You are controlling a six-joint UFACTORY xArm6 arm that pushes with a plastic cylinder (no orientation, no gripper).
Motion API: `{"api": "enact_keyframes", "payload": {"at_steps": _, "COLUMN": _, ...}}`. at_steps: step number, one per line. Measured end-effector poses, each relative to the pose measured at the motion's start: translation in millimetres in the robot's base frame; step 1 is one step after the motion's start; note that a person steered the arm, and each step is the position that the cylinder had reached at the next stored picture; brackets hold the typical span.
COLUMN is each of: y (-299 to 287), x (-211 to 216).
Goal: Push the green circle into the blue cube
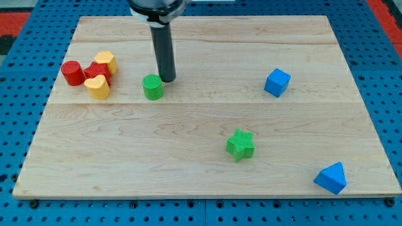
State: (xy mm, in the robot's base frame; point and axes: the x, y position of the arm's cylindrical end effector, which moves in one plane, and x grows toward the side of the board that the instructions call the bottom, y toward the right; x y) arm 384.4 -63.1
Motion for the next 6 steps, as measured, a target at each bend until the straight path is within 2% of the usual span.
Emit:
{"api": "enact_keyframes", "payload": {"at_steps": 1, "y": -62.0, "x": -10.2}}
{"api": "enact_keyframes", "payload": {"at_steps": 2, "y": -71.6, "x": -36.9}}
{"api": "enact_keyframes", "payload": {"at_steps": 3, "y": -111.6, "x": 12.6}}
{"api": "enact_keyframes", "payload": {"at_steps": 4, "y": -66.1, "x": 47.0}}
{"api": "enact_keyframes", "payload": {"at_steps": 5, "y": 35.6, "x": 27.2}}
{"api": "enact_keyframes", "payload": {"at_steps": 6, "y": 65.7, "x": 8.5}}
